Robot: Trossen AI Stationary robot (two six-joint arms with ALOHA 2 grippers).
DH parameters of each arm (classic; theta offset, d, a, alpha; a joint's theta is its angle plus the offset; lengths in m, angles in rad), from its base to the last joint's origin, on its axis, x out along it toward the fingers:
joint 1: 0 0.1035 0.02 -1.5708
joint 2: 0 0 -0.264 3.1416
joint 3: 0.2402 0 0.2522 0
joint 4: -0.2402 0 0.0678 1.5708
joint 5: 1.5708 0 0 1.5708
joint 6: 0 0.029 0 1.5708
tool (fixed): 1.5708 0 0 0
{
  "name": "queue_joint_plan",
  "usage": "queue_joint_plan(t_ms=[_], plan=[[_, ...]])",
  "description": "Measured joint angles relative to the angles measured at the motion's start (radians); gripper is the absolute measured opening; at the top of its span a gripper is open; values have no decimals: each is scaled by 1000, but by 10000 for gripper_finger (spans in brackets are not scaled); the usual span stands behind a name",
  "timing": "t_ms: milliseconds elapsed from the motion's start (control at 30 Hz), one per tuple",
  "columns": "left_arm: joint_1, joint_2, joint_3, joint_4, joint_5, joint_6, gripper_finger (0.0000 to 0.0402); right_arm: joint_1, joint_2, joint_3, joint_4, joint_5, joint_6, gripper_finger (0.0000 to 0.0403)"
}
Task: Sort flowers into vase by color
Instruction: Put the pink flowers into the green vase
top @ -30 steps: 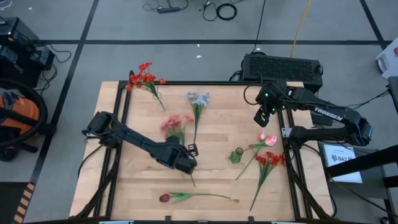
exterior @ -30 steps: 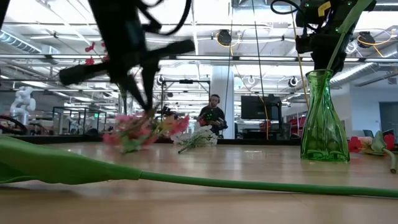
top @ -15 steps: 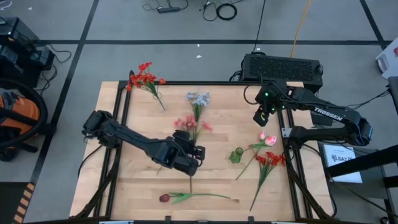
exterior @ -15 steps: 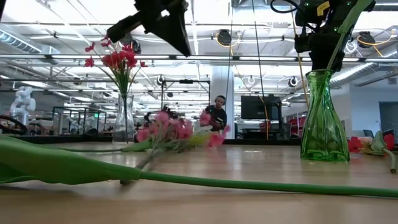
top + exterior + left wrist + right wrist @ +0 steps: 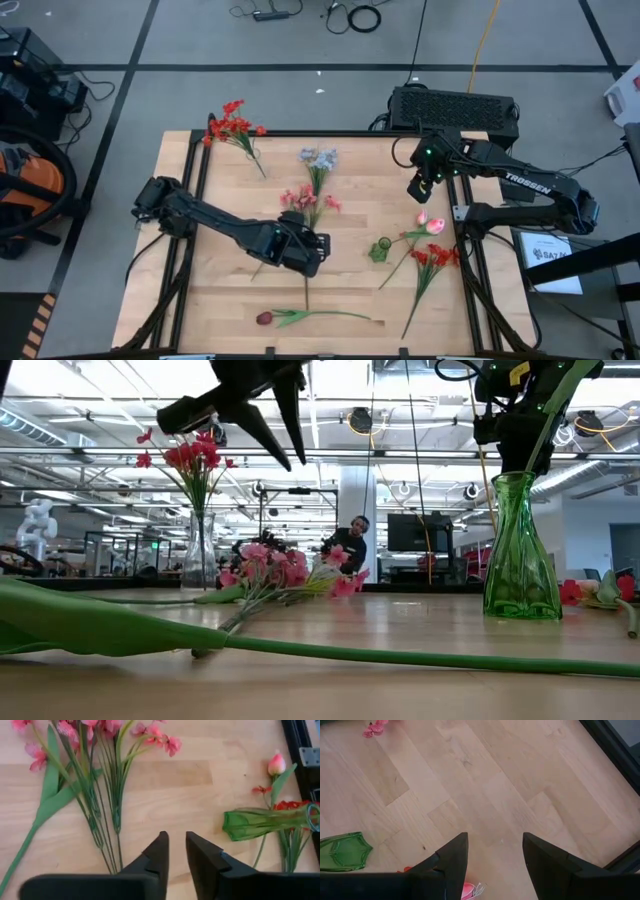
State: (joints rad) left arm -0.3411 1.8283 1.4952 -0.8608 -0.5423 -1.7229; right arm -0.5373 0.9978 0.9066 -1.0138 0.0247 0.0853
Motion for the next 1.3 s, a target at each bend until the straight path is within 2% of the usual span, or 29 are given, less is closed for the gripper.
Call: queue_joint_plan(t_ms=[133, 267, 467, 567, 767, 1300], plan=[[19, 31, -1, -4, 29, -1, 116, 0, 0, 0, 0, 0, 0, 180], [45, 80, -1, -3, 120, 0, 147, 0, 0, 0, 0, 0, 0, 180], [70, 140, -1, 5, 177, 0, 175, 0, 0, 0, 0, 0, 0, 180], [77, 163, -1, 0, 186, -14, 178, 0, 0, 0, 0, 0, 0, 180], [86, 198, -2, -77, 291, -78, 179, 0, 0, 0, 0, 0, 0, 180], [94, 279, 1, 0, 351, -77, 179, 0, 3, 0, 21, 0, -3, 180]])
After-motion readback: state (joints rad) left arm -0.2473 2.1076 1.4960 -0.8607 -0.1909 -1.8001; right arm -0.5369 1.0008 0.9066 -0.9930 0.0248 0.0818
